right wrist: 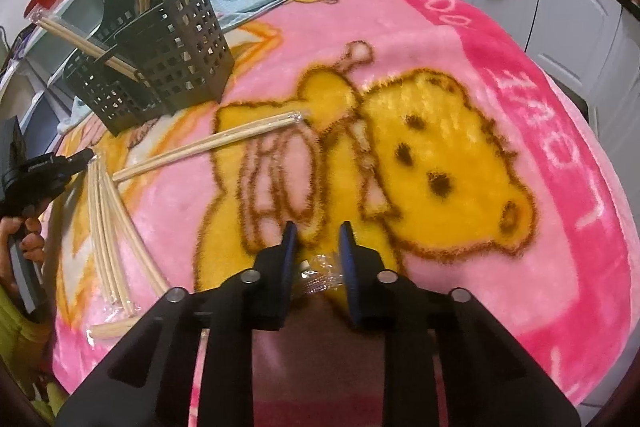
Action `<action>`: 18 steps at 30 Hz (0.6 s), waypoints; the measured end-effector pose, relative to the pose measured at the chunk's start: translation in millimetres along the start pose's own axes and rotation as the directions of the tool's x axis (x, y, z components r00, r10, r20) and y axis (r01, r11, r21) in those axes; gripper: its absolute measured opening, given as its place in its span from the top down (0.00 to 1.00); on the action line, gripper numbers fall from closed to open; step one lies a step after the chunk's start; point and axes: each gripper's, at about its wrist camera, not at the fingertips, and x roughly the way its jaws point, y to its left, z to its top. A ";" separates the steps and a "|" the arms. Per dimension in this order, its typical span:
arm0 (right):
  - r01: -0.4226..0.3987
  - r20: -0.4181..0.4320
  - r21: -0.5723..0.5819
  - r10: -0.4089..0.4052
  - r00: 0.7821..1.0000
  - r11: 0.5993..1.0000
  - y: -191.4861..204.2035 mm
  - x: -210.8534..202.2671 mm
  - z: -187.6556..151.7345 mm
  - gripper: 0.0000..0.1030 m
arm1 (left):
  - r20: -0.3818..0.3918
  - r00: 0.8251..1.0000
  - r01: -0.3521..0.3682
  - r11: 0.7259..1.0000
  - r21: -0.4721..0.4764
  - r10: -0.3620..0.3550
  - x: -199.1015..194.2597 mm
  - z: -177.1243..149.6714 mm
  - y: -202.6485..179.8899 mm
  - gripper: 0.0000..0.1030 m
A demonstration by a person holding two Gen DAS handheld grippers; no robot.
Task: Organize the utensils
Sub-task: 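Close the left tool on a wrapped chopstick while the right tool grasps another wrapped chopstick, then lift the left tool's chopstick toward the green caddy while the right tool carries its chopstick there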
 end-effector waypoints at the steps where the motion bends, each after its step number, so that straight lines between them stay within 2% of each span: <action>1: -0.009 0.000 0.004 0.009 1.000 1.000 -0.7 -0.9 -0.1 0.81 | 0.003 1.000 -0.001 1.000 0.000 0.001 -1.7 0.2 0.7 0.97; 8: -0.045 -0.001 0.069 0.045 0.999 0.997 -12.9 -14.3 -5.5 0.74 | 0.023 1.000 -0.013 1.000 0.005 0.013 -13.6 -1.8 7.0 0.97; 13: -0.054 -0.020 0.070 0.056 0.998 0.996 -7.7 -13.7 -9.4 0.72 | 0.036 0.999 -0.014 1.000 -0.006 0.014 -20.4 -1.9 14.1 0.97; 16: -0.052 -0.014 0.087 0.054 0.998 0.995 -8.2 -18.9 -12.7 0.55 | 0.045 0.999 -0.016 1.000 -0.002 0.017 -25.7 -2.3 16.5 0.97; 18: -0.049 -0.009 0.090 0.050 0.999 0.995 -8.4 -22.8 -15.0 0.55 | 0.052 0.998 -0.016 1.000 0.000 0.016 -29.2 -2.1 17.6 0.97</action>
